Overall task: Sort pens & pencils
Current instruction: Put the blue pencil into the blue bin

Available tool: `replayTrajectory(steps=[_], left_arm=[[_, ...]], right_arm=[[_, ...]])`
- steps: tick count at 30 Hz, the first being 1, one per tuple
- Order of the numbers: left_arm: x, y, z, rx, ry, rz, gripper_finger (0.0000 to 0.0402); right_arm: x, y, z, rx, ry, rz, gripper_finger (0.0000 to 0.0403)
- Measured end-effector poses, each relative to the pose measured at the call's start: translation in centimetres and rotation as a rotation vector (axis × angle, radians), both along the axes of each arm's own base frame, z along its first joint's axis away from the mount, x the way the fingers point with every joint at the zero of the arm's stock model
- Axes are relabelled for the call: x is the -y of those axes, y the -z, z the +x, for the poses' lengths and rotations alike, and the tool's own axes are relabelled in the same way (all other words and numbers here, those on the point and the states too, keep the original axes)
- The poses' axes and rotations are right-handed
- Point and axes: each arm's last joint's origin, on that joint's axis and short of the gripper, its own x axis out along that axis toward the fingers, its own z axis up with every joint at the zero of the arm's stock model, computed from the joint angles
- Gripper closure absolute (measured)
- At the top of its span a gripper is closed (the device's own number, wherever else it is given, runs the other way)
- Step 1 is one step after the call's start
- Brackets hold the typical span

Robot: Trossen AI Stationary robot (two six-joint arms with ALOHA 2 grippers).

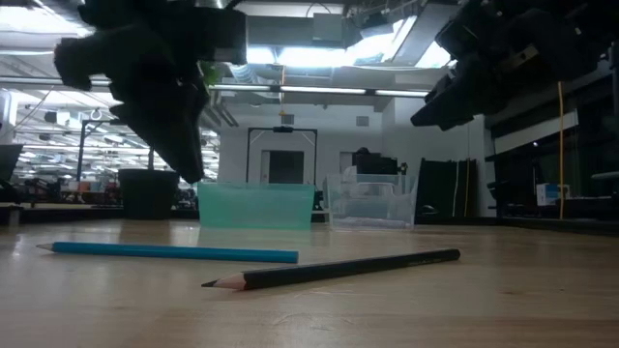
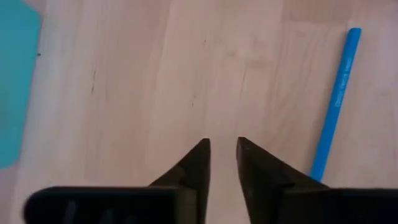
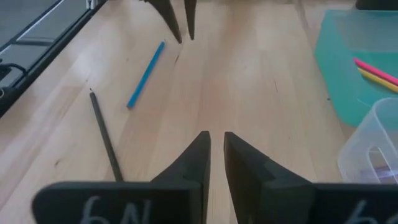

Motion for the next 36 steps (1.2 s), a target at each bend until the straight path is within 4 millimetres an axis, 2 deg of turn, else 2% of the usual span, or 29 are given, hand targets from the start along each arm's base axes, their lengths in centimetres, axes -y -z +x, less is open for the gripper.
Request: replayTrajectory(steps=[4, 8, 16, 20, 24, 29, 36], left_arm=[[-0.2, 0.4, 0.5, 0.006, -0.008, -0.007, 0.0292], [-0.3, 0.4, 0.8, -0.016, 0.01, -0.121, 0.0277], [-0.1, 0.4, 1.0, -0.017, 0.009, -0.205, 0.0276], [0.8, 0.4, 1.4, 0.018, 0.046, -0.277, 0.0278], [1.9, 1.4, 1.8, 0.003, 0.088, -0.334, 0.0277], [2.3, 2.7, 1.6, -0.062, 0.095, -0.319, 0.0279], [2.3, 3.3, 1.6, -0.088, 0.122, -0.287, 0.0279]], right_arm=[[0.0, 0.0, 0.0, -0.003, 0.01, 0.02, 0.0354], [0.0, 0.0, 0.0, -0.004, 0.011, 0.021, 0.0354], [0.0, 0.0, 0.0, -0.006, 0.011, 0.021, 0.0354], [0.0, 0.2, -0.1, -0.025, 0.012, 0.019, 0.0354], [0.0, 0.4, -0.2, -0.046, 0.013, 0.016, 0.0354], [0.0, 0.3, -0.2, -0.046, 0.025, 0.038, 0.0354], [-0.2, 0.3, -0.2, -0.043, 0.016, 0.04, 0.0354]])
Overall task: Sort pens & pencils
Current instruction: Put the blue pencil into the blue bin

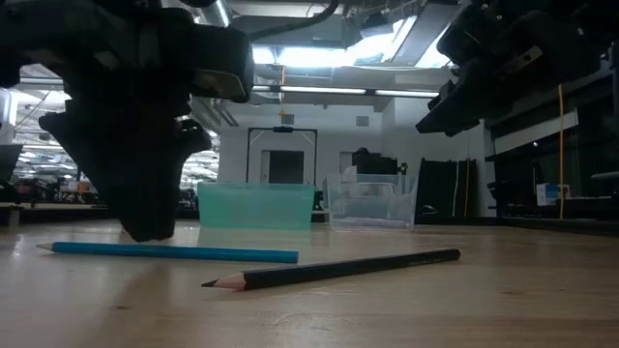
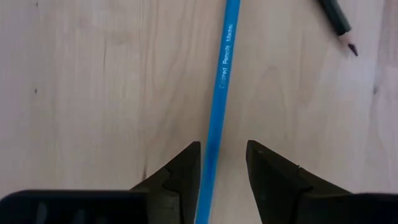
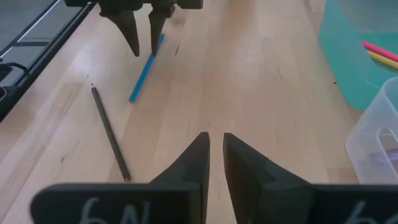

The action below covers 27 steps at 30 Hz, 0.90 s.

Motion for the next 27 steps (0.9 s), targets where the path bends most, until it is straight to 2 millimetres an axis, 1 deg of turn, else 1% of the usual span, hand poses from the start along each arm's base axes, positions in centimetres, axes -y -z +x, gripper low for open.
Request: replayTrajectory(steps=[3, 10, 18, 27], left_arm=[[0.0, 0.4, 0.1, -0.005, 0.014, 0.011, 0.0279], [0.0, 3.0, 0.6, -0.079, 0.082, 0.067, 0.0279], [-0.6, 3.1, 0.9, -0.093, 0.072, 0.038, 0.0284], [-0.6, 3.1, 1.0, -0.086, 0.061, 0.025, 0.0337]], right_arm=[[-0.1, 0.0, 0.0, 0.0, -0.003, 0.0, 0.0354], [-0.1, 0.0, 0.0, 0.005, -0.004, -0.001, 0.0354], [-0.1, 0.0, 0.0, 0.005, -0.004, -0.001, 0.0354], [-0.1, 0.0, 0.0, 0.005, -0.005, -0.002, 0.0354]])
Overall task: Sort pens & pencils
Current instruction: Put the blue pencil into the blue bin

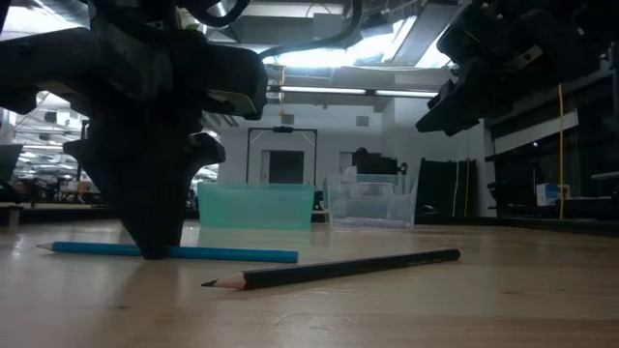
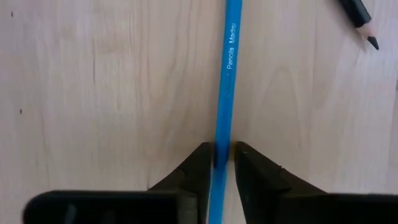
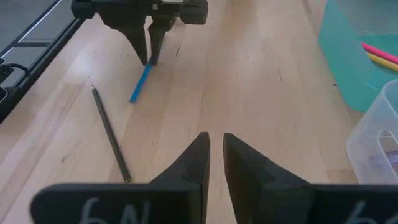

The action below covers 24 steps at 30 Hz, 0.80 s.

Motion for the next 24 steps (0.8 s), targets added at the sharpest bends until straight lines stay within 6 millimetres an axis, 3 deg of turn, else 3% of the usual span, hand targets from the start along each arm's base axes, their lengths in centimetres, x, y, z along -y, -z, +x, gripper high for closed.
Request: replayTrajectory(steps=[9, 24], left_arm=[[0.11, 0.04, -0.01, -0.002, -0.078, -0.019, 0.0391], [0.62, 0.0, -0.16, 0.018, -0.052, 0.003, 0.0396]], right_arm=[[0.0, 0.0, 0.0, 0.0, 0.0, 0.0, 0.0354], [0.0, 0.07, -0.03, -0.007, -0.001, -0.002, 0.0354]])
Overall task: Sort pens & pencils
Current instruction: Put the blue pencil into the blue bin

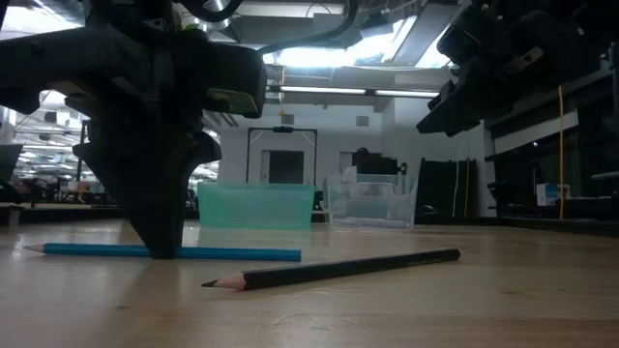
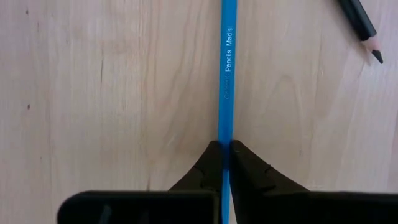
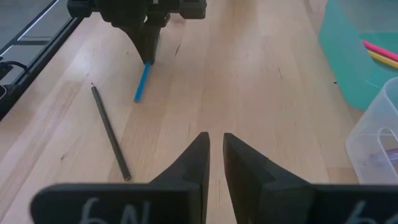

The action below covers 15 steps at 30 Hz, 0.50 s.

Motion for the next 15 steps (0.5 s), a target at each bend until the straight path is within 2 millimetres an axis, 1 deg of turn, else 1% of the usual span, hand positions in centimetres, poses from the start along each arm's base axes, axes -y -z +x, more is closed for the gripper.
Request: replayTrajectory(steps=[4, 9, 15], left_arm=[[-0.1, -0.6, -0.2, 0.024, 0.01, 0.006, 0.0397], [-0.2, -2.0, -0.4, 0.072, 0.019, 0.005, 0.0398], [-0.3, -2.1, -0.5, 0.067, 0.017, 0.021, 0.0398]], right_arm=[[0.0, 0.0, 0.0, 0.0, -0.002, -0.002, 0.0354], [0.0, 0.0, 0.0, -0.001, -0.002, -0.003, 0.0354], [0.0, 0.1, 0.0, -0.006, -0.002, -0.004, 0.0354]])
